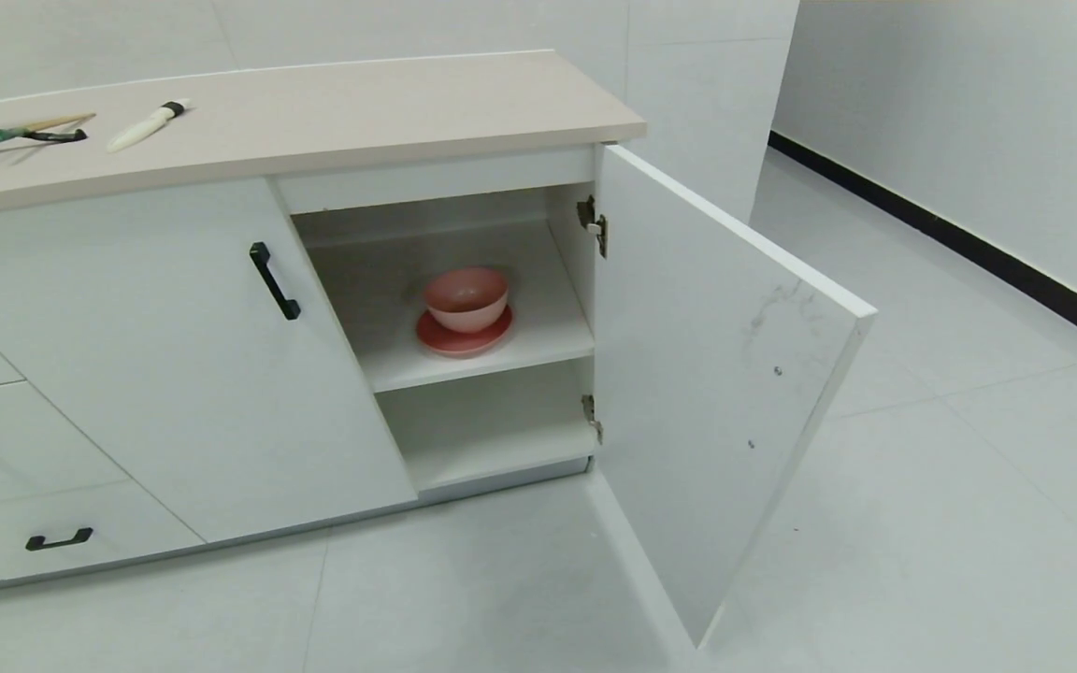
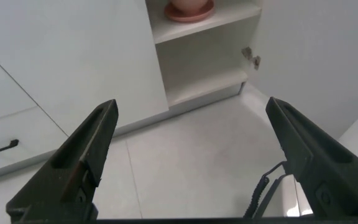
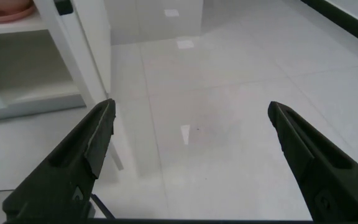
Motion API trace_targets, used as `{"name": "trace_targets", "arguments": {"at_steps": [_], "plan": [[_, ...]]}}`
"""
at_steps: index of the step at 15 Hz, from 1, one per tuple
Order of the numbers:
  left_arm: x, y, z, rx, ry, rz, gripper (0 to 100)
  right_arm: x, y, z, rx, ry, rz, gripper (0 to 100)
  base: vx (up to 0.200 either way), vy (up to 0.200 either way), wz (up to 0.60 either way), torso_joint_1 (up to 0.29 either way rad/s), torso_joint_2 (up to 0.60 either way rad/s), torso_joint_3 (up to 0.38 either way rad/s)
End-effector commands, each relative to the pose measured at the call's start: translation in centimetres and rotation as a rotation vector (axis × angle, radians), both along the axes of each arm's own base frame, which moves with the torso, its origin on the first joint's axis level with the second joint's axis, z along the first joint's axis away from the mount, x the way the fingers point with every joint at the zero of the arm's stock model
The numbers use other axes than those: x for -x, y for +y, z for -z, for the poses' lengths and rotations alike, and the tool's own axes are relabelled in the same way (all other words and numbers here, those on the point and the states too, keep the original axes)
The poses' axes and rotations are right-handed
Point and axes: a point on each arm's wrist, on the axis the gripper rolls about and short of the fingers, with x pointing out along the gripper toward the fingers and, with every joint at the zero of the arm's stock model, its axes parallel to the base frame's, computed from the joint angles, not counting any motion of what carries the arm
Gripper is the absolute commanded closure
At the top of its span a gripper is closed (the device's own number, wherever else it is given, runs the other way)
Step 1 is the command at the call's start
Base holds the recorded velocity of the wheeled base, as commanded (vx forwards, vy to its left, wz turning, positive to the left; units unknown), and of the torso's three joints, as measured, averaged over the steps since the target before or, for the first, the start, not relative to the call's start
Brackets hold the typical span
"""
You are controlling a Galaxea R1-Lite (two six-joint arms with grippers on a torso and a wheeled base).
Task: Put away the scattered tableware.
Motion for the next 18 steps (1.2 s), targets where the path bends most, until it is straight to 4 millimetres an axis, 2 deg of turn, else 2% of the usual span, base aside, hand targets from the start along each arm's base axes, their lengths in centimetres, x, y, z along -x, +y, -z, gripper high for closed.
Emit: {"name": "trace_targets", "arguments": {"at_steps": [1, 4, 5, 10, 14, 16, 18], "plan": [[0.0, 0.0, 0.0, 0.0, 0.001, 0.0, 0, 0.0, 0.0, 0.0, 0.0, 0.001, 0.0, 0, 0.0, 0.0, 0.6, 0.007, 0.0, 0.007], [0.0, 0.0, 0.0, 0.0, 0.001, 0.0, 0, 0.0, 0.0, 0.0, -0.009, 0.001, 0.004, 0, 0.0, 0.0, 0.0, 0.0, 0.0, 0.0], [0.0, 0.0, 0.0, 0.0, 0.001, 0.0, 0, 0.0, 0.0, 0.0, -0.004, 0.003, 0.003, 100, 0.0, 0.0, 0.0, 0.0, 0.0, 0.0], [0.0, 0.0, 0.0, 0.0, 0.002, 0.0, 0, 0.0, 0.0, 0.0, -0.006, 0.003, 0.003, 100, 0.0, 0.0, 0.0, 0.0, 0.0, 0.0], [0.0, 0.0, 0.0, 0.0, 0.002, 0.0, 0, 0.0, 0.0, 0.0, -0.01, 0.003, 0.006, 100, -0.2, -0.2, 0.0, 0.006, 0.0, 0.002], [0.0, 0.0, 0.0, 0.0, 0.002, 0.0, 0, 0.0, 0.0, -0.1, -0.006, -0.006, 0.0, 100, 0.0, 0.0, 0.0, 0.0, 0.0, 0.0], [0.0, 0.0, 0.0, 0.001, 0.004, 0.0, 0, 0.2, 0.0, -2.0, 0.013, -0.192, -0.01, 100, 0.0, 0.0, 0.0, 0.0, 0.0, 0.0]]}}
